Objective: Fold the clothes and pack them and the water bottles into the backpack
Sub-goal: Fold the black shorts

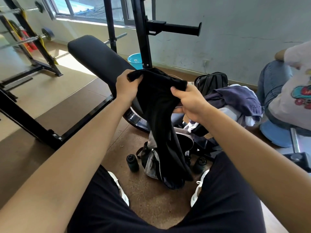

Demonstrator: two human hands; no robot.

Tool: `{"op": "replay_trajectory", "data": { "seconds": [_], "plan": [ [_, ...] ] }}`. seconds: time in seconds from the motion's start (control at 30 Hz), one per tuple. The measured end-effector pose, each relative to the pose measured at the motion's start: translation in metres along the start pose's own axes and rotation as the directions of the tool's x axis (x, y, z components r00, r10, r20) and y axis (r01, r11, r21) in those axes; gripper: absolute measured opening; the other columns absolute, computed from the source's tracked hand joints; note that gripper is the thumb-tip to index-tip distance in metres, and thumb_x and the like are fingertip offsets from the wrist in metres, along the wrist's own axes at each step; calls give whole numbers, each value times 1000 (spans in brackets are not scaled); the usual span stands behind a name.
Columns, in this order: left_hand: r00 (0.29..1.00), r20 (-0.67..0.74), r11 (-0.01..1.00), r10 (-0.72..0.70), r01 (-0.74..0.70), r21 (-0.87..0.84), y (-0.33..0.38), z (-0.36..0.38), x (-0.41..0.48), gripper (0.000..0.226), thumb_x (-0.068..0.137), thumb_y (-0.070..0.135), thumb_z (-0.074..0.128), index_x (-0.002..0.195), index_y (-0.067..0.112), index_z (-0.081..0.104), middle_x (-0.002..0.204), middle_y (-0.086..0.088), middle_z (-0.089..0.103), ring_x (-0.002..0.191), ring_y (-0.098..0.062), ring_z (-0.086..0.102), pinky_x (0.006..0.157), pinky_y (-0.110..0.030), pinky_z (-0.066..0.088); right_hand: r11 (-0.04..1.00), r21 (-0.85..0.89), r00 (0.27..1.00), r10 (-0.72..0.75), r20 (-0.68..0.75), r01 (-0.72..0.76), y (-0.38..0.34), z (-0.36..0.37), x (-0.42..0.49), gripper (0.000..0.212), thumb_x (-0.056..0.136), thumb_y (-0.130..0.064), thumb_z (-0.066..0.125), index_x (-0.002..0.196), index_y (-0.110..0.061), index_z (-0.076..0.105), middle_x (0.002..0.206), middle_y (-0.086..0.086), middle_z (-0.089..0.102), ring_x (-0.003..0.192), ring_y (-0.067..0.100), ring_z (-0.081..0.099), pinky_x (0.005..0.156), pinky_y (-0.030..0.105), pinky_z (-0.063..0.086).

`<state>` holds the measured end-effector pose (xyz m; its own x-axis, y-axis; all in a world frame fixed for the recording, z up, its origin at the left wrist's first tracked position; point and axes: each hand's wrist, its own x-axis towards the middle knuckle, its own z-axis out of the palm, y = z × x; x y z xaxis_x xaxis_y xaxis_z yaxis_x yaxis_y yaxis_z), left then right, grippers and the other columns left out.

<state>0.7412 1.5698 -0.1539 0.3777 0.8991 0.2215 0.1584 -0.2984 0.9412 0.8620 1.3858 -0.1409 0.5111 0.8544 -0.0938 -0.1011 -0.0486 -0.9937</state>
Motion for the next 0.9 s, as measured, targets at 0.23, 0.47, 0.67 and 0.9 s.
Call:
{"op": "replay_trajectory", "data": {
  "seconds": [0.23,0.47,0.67,0.9],
  "plan": [
    [988,110,928,-106,138,-347,-57,31,-111,54,75,44,70,125,31,55,126,-8,59,111,-25,64,92,-35,53,960,280,983,48,-176,3,1,3,-4,30,107,-12,48,134,0,56,126,19,68,113,37,69,86,56,60],
    [957,156,967,-244,228,114,-97,92,-185,67,68,53,83,124,35,53,111,14,66,104,-13,64,92,-35,53,924,380,962,54,-269,54,-2,8,-13,29,107,-12,50,132,2,55,128,24,65,114,40,68,86,56,60],
    [969,16,858,-245,209,469,-112,78,-143,30,95,52,60,105,28,73,103,-10,75,104,-41,66,86,-43,49,933,321,933,-41,-357,164,-9,-18,-12,14,106,-10,52,114,-4,62,118,21,69,111,36,70,85,55,61],
    [945,57,866,-322,270,421,-123,27,-70,24,95,22,62,72,20,67,67,-2,62,72,-30,64,51,-28,43,993,2,828,-98,-552,118,32,-62,2,9,93,-16,67,86,-20,70,88,9,72,84,40,72,75,65,59]
  ]
}}
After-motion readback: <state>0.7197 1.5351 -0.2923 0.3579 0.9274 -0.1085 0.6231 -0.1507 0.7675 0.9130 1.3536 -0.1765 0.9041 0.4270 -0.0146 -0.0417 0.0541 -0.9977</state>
